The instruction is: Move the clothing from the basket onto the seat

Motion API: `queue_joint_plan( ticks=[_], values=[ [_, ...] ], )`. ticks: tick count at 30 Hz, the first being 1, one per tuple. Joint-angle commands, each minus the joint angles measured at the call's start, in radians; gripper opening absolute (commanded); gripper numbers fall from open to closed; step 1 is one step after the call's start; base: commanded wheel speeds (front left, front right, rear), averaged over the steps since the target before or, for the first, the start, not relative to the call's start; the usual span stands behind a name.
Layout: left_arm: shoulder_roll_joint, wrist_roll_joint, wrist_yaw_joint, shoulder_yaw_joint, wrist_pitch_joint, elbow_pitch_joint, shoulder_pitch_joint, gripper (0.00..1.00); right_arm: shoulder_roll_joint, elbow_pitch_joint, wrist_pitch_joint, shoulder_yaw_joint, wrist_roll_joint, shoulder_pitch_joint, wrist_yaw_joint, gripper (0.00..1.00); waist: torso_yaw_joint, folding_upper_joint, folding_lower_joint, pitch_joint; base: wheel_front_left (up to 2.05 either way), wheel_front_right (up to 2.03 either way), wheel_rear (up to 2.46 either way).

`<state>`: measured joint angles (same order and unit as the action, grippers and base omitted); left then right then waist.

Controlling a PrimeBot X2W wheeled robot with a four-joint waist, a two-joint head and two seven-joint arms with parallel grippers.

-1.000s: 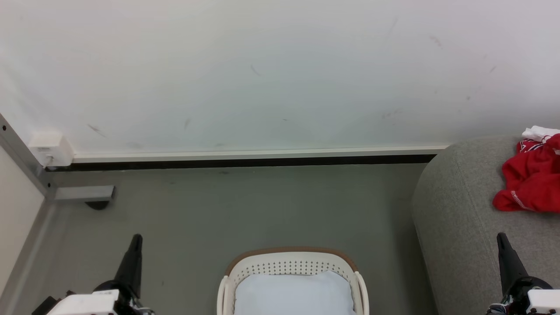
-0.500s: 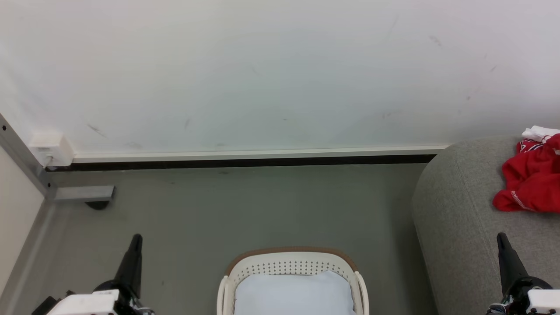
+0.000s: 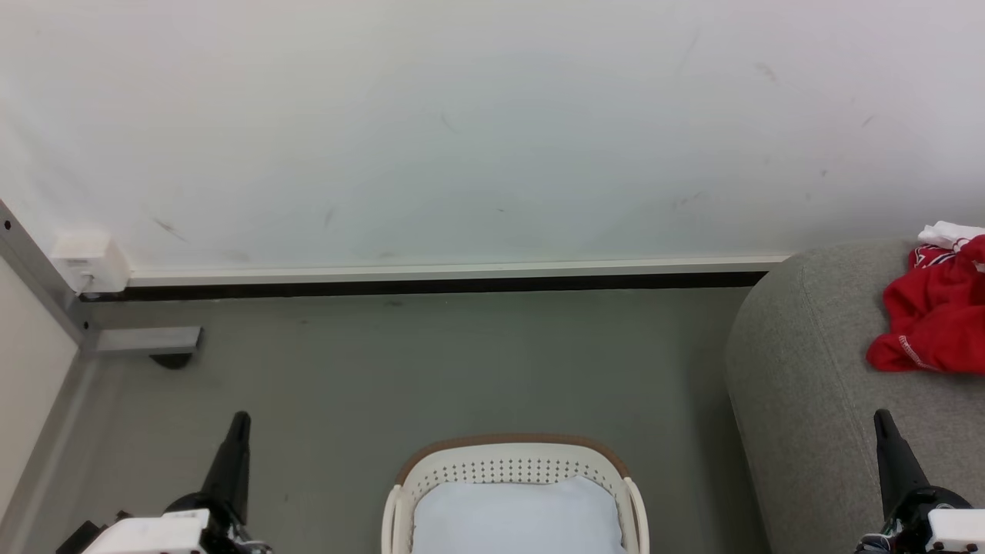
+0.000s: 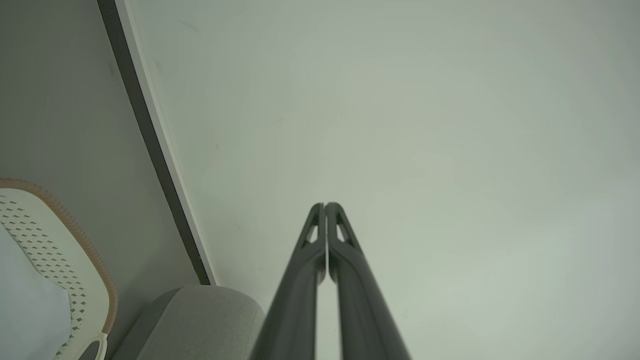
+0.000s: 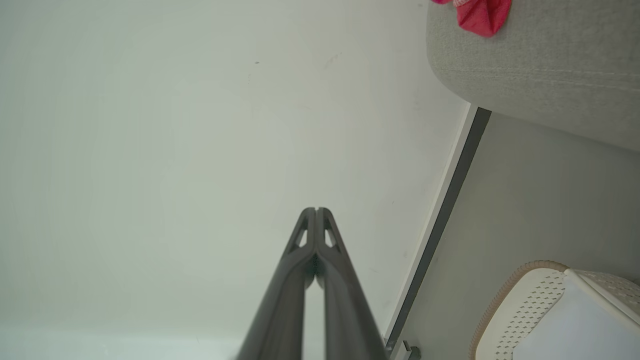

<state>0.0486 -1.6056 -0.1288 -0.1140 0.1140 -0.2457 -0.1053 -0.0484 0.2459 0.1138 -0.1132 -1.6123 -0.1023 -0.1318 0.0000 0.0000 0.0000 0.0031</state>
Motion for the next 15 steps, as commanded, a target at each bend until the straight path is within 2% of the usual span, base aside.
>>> queue_joint_plan(
  ticks=[1, 15],
  values=[
    [0.002, -0.013, -0.006, -0.003, 0.004, 0.000, -0.009, 0.00, -0.003, -0.005, 0.004, -0.004, -0.001, -0.011, 0.002, 0.00, 0.000, 0.0000, 0.0000, 0.000, 0.00, 0.00, 0.00],
    [0.002, -0.013, -0.006, -0.002, 0.004, 0.000, -0.009, 0.00, -0.003, -0.005, 0.004, -0.004, -0.001, -0.012, 0.002, 0.00, 0.000, 0.0000, 0.0000, 0.000, 0.00, 0.00, 0.00]
  ],
)
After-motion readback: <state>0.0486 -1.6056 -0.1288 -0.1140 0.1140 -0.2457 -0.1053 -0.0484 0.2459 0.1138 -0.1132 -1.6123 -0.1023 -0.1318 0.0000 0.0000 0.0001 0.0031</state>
